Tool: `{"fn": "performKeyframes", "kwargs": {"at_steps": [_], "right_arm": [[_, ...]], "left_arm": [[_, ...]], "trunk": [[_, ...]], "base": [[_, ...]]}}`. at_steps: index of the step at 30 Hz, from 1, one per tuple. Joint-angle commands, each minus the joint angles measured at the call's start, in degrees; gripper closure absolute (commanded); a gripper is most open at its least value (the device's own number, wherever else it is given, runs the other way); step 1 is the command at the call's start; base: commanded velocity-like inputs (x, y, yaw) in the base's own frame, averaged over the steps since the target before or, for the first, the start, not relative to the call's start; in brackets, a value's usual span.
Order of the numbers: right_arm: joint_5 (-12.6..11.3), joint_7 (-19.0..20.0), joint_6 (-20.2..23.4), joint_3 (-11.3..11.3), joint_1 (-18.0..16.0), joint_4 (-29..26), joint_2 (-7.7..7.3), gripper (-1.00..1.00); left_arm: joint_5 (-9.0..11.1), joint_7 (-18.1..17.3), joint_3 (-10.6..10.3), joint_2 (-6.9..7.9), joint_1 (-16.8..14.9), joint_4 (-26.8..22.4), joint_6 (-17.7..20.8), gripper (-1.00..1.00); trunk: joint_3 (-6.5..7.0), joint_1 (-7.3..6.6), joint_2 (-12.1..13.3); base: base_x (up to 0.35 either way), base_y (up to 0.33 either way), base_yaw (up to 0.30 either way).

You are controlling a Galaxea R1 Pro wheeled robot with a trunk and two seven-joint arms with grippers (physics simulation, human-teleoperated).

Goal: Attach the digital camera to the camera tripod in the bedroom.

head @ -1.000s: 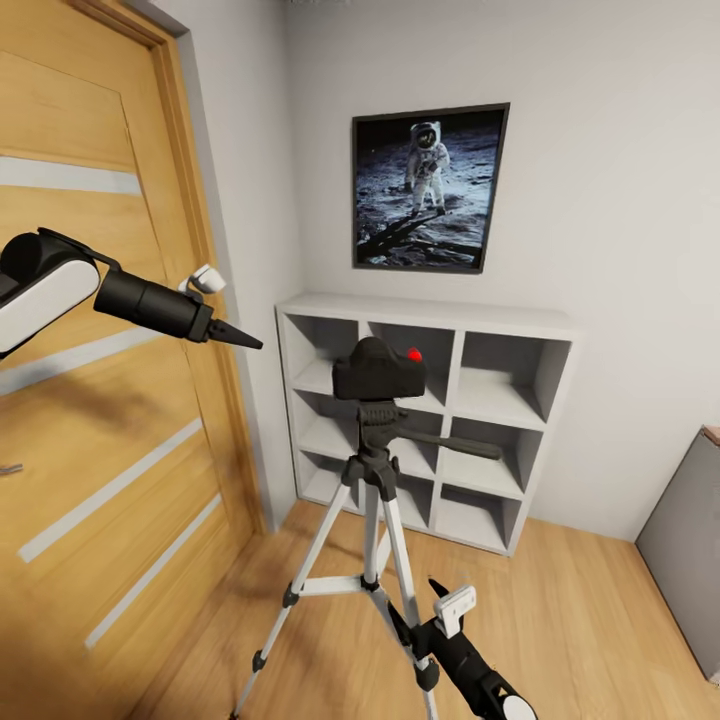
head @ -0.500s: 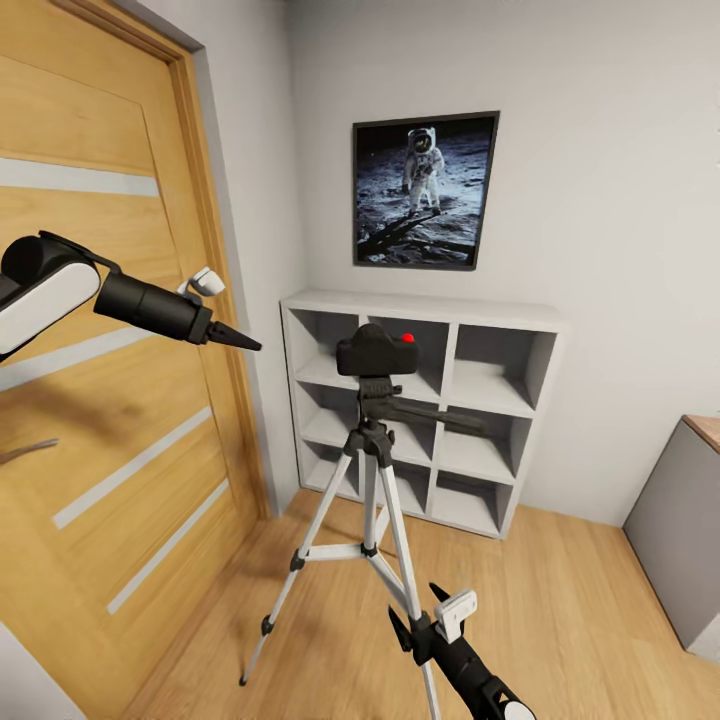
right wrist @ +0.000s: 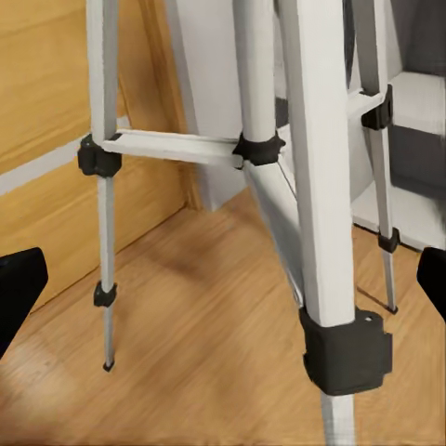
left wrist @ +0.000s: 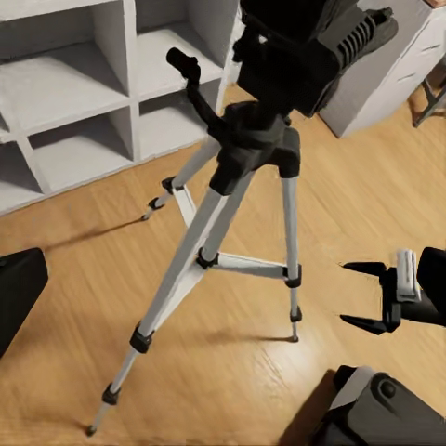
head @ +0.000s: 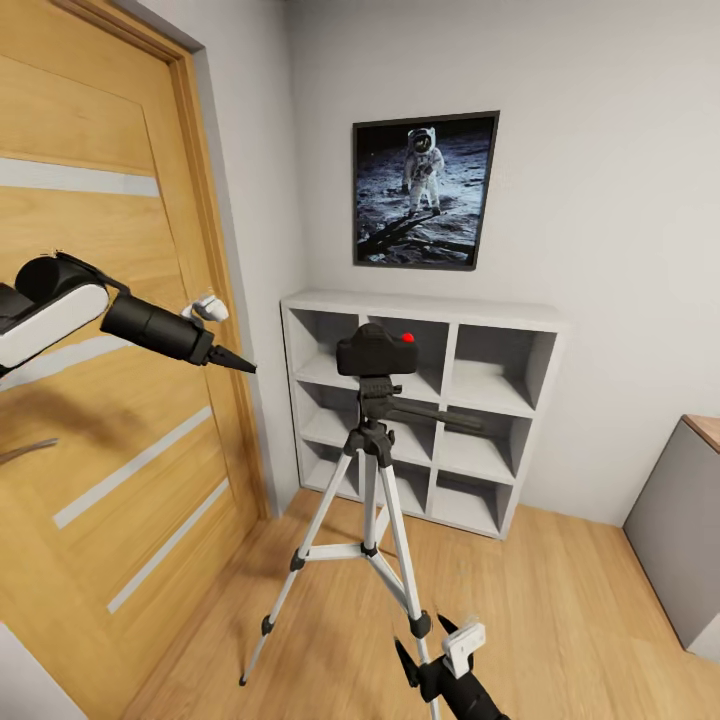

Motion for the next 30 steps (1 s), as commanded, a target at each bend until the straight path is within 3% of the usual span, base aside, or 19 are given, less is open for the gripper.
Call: {"fn": "performKeyframes", "kwargs": {"at_steps": [1, 8, 12, 16, 17, 18, 21, 26, 27, 30], "right_arm": [[-0.23, -0.93, -0.46, 0.09, -0.08, 1.44, -0.15, -1.0], [-0.23, -7.97, -1.04, 0.09, -0.08, 8.53, -1.46, -1.0], [-0.23, -10.9, -1.11, 0.13, -0.08, 13.71, -2.56, -1.0], [-0.25, -12.4, -1.15, 0.14, -0.08, 19.12, -3.59, -1.0], [-0.24, -12.61, -1.15, 0.14, -0.08, 21.05, -3.74, -1.0], [-0.27, -13.23, -1.11, 0.14, -0.06, 24.71, -4.13, -1.0], [-0.29, -14.25, -1.09, 0.14, 0.05, 25.71, -4.73, -1.0], [-0.32, -17.54, -0.76, 0.14, 0.22, 26.6, -5.8, -1.0], [-0.32, -21.92, 0.78, 0.14, 0.51, 26.86, -6.12, -1.0], [-0.32, -23.66, 3.07, 0.14, 1.03, 26.9, -6.17, -1.0]], "left_arm": [[0.0, 2.48, -1.34, 0.06, -0.11, 0.79, 0.07, -1.0], [0.38, 15.43, -6.04, -0.34, 0.17, 4.9, 0.07, -1.0], [0.5, 17.92, -8.76, -0.51, 0.43, 7.04, 0.07, -1.0], [0.53, 19.07, -10.97, -1.64, 0.94, 9.1, 0.07, -1.0], [0.53, 19.86, -11.45, -2.25, 1.33, 10.36, 0.07, -1.0], [0.54, 23.06, -12.03, -3.94, 2.45, 14.4, 0.07, -1.0], [0.55, 25.26, -12.17, -5.03, 3.08, 16.73, 0.07, -1.0], [1.34, 29.77, -12.28, -8.12, 5.1, 21.15, -2.81, -1.0], [2.4, 38.05, -12.31, -14.28, 8.61, 27.98, -4.96, -1.0], [2.6, 42.17, -12.31, -17.52, 10.81, 32.47, -7.29, -1.0]], "trunk": [[-0.14, 0.04, -0.15], [-0.14, 0.04, -0.15], [-0.14, 0.04, -0.15], [-0.14, 0.04, -0.15], [-0.14, 0.04, -0.15], [-0.14, 0.04, -0.15], [-0.14, 0.04, -0.15], [-0.14, 0.04, -0.15], [-0.14, 0.04, -0.15], [-0.14, 0.04, -0.15]], "base": [[0.0, 0.0, 0.0], [0.0, 0.0, 0.0], [0.0, 0.0, 0.0], [0.0, 0.0, 0.0], [0.0, 0.0, 0.0], [0.0, 0.0, 0.0], [0.0, 0.0, 0.0], [0.0, 0.0, 0.0], [0.0, 0.0, 0.0], [0.0, 0.0, 0.0]]}}
